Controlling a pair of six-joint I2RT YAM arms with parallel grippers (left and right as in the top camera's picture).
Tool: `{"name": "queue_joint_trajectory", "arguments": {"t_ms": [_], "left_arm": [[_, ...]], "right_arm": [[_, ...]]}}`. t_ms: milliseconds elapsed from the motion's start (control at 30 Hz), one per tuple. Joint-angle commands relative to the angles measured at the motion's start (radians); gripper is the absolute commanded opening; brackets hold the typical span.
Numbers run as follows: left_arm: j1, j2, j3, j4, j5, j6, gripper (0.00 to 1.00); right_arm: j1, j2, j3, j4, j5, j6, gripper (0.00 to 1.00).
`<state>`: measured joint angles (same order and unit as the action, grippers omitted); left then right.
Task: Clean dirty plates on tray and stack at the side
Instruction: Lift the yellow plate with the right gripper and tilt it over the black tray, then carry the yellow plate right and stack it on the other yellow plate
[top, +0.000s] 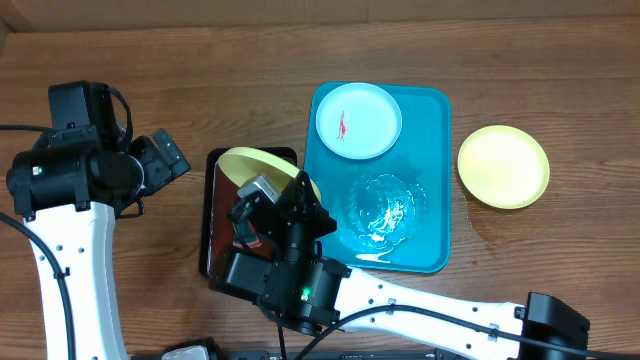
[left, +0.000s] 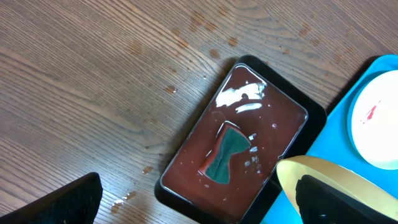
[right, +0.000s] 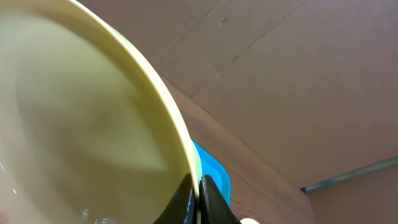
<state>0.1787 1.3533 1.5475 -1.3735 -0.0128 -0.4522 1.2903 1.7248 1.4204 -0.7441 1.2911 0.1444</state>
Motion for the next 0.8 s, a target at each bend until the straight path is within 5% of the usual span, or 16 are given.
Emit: {"name": "queue_joint_trajectory", "arguments": {"t_ms": [0, 167, 333, 767], "left_arm": [[0.003, 0.008, 0.019, -0.003, -0.016, 0.011, 1.00], [0.003, 0.008, 0.019, -0.003, -0.016, 0.011, 1.00], [0.003, 0.008, 0.019, -0.003, -0.016, 0.011, 1.00], [0.003, 0.008, 0.019, -0.003, -0.016, 0.011, 1.00]], "right_arm": [[0.005, -0.040, 0.035, 0.006, 0.032, 0.003, 0.04], [0.002, -0.040, 0.035, 0.010, 0.021, 0.005, 0.04], [-0.075, -0.040, 0.035, 0.032, -0.211, 0.059, 0.04], [-0.800, -0.172, 0.076, -0.060, -1.413, 0.220, 0.04]]}}
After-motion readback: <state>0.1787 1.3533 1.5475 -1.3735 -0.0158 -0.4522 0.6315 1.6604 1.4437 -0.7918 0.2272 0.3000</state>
